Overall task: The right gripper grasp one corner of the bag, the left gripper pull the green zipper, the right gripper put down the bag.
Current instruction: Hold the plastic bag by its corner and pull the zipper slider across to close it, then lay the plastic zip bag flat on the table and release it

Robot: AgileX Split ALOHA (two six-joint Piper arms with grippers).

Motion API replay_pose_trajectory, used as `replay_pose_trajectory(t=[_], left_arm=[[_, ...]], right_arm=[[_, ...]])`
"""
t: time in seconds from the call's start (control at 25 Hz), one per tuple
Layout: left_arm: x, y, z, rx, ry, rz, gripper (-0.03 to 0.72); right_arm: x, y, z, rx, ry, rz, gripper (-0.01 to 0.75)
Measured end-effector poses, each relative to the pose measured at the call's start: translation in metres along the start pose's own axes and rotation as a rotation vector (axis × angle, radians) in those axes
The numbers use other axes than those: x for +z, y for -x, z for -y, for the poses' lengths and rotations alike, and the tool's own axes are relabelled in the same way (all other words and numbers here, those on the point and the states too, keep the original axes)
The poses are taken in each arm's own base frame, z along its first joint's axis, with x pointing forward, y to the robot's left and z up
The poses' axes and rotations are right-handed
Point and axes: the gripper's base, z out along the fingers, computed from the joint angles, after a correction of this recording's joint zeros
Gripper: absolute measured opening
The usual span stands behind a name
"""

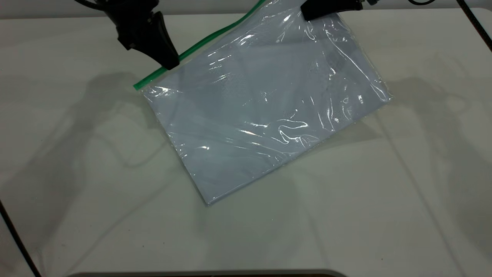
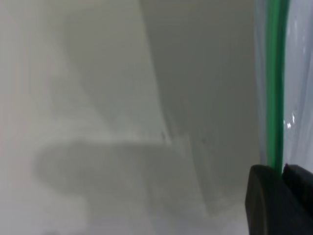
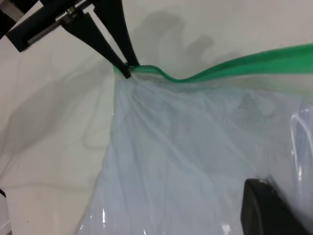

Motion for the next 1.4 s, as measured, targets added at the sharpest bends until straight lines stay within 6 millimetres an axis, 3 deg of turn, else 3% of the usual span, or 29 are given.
replay_pose_trajectory(t=[0.44,0.88,1.0,1.24,1.32,1.4], left_arm=[[-0.010,-0.027,-0.001,-0.026,-0.039,-0.099,0.094],[-0.010,-0.021,-0.002,-0.127,-0.031,-0.038,0.351],[-0.009,-0.016,-0.002,-0.196,-0.029,0.020,0.410],[-0.011,-0.008,-0.004,-0.276,-0.016,0.103,0.458],[-0.015,-0.006,-0.005,-0.296,0.007,0.107,0.461],[-0.028,0.000,-0.006,-0.315,0.055,0.107,0.461]], right_arm=[[-0.007,-0.003,0.011,-0.001,-0.071,-0.006,0.035],[-0.007,-0.002,0.011,0.032,-0.073,-0.004,0.059],[-0.007,-0.003,0.012,0.080,-0.082,-0.002,0.157],[-0.007,-0.006,0.016,0.152,-0.134,-0.030,0.566],[-0.009,-0.006,0.020,0.159,-0.192,-0.047,0.652],[-0.016,-0.003,0.024,0.158,-0.274,-0.057,0.689]])
